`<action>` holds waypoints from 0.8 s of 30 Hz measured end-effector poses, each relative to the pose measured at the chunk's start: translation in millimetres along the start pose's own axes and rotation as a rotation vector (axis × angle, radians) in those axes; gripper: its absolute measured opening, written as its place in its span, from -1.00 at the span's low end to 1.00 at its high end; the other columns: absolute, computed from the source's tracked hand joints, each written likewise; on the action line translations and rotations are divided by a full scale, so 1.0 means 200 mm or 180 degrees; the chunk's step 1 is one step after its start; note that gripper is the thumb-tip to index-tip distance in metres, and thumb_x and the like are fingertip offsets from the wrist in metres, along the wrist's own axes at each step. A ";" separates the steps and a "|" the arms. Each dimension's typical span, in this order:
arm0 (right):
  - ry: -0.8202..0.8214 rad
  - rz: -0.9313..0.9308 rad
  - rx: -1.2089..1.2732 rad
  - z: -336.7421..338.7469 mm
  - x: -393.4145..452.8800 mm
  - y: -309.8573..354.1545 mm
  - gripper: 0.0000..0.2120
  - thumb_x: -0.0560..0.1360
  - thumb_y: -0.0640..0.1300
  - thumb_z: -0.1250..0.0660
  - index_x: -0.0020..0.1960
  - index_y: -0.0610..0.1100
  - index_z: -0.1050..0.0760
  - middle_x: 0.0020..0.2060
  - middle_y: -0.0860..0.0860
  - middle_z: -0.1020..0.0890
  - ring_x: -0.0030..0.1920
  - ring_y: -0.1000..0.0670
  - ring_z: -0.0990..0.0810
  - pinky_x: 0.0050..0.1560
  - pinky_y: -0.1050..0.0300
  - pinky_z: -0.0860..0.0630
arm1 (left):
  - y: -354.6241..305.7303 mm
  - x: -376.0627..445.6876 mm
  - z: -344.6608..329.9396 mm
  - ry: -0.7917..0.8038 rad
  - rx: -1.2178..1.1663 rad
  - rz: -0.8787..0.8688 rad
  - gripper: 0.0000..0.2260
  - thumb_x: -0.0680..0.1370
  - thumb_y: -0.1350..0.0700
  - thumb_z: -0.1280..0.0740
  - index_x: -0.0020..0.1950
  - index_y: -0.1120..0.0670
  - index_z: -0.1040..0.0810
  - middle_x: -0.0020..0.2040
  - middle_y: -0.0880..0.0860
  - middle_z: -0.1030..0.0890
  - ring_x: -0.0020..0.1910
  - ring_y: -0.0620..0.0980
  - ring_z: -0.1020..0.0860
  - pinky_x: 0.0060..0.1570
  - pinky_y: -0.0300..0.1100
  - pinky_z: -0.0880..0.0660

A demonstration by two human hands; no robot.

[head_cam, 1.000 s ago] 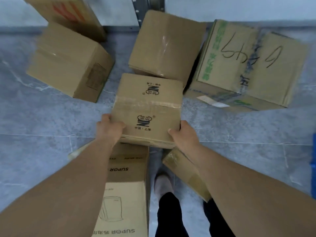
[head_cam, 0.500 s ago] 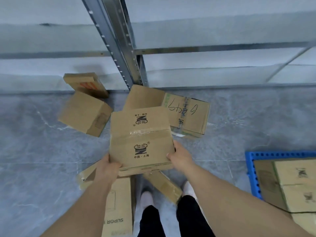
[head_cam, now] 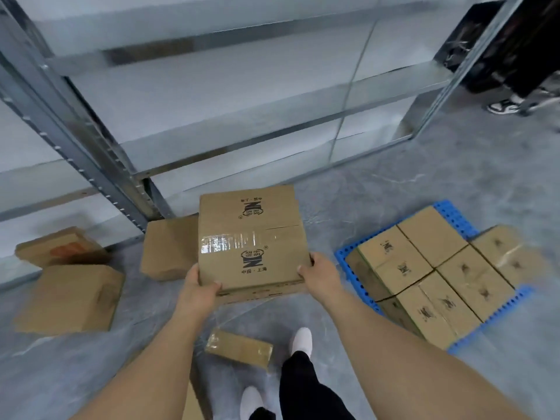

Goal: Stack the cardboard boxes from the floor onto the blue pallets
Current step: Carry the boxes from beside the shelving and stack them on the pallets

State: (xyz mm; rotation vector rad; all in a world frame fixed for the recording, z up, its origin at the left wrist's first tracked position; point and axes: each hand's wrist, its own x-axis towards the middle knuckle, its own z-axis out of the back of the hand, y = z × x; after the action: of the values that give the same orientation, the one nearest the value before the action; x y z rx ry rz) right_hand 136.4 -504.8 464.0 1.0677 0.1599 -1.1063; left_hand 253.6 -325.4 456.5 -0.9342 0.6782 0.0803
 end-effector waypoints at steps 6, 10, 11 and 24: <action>-0.0674 -0.0157 0.0514 0.47 -0.18 -0.25 -0.87 0.52 -0.22 -0.17 0.04 -0.11 -0.42 -0.20 -0.01 -0.51 -0.31 0.05 -0.42 -0.41 0.18 -0.29 | -0.25 -0.20 -0.35 0.0627 0.0427 -0.0425 -0.58 0.54 0.17 -0.30 0.40 0.09 -0.35 0.32 0.12 -0.48 0.28 0.14 -0.43 0.33 0.00 -0.30; -0.0986 -0.0207 0.0802 0.75 -0.27 -0.45 -0.89 0.54 -0.21 -0.17 0.00 -0.02 -0.38 -0.27 0.05 -0.50 -0.30 0.03 -0.45 -0.27 0.13 -0.36 | -0.40 -0.37 -0.64 0.0885 0.0681 -0.0682 -0.64 0.55 0.18 -0.28 0.34 0.11 -0.38 0.27 0.13 -0.50 0.23 0.13 -0.45 0.22 -0.07 -0.35; -0.1055 -0.0229 0.0885 0.83 -0.29 -0.51 -0.88 0.53 -0.22 -0.17 0.00 -0.02 -0.37 -0.26 0.05 -0.50 -0.27 0.02 -0.46 -0.24 0.11 -0.39 | -0.44 -0.41 -0.73 0.0949 0.0726 -0.0747 -0.65 0.55 0.18 -0.28 0.34 0.12 -0.38 0.27 0.13 -0.50 0.22 0.12 -0.45 0.21 -0.07 -0.35; -0.1609 -0.0475 0.1392 1.68 -0.34 -1.19 -0.75 0.55 -0.22 -0.17 0.21 -0.13 -0.43 -0.19 0.04 -0.51 -0.28 0.08 -0.46 -0.39 0.21 -0.36 | -0.74 -0.85 -1.73 0.1497 0.1221 -0.1219 -0.62 0.57 0.19 -0.25 0.39 0.12 -0.35 0.29 0.10 -0.47 0.23 0.09 -0.44 0.18 -0.07 -0.35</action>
State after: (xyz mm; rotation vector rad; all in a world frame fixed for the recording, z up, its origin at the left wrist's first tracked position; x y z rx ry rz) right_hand -210.2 -725.1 532.6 1.1319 -0.4288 -1.5563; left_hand -3.3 -642.8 519.2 -0.6970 0.8946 -0.6074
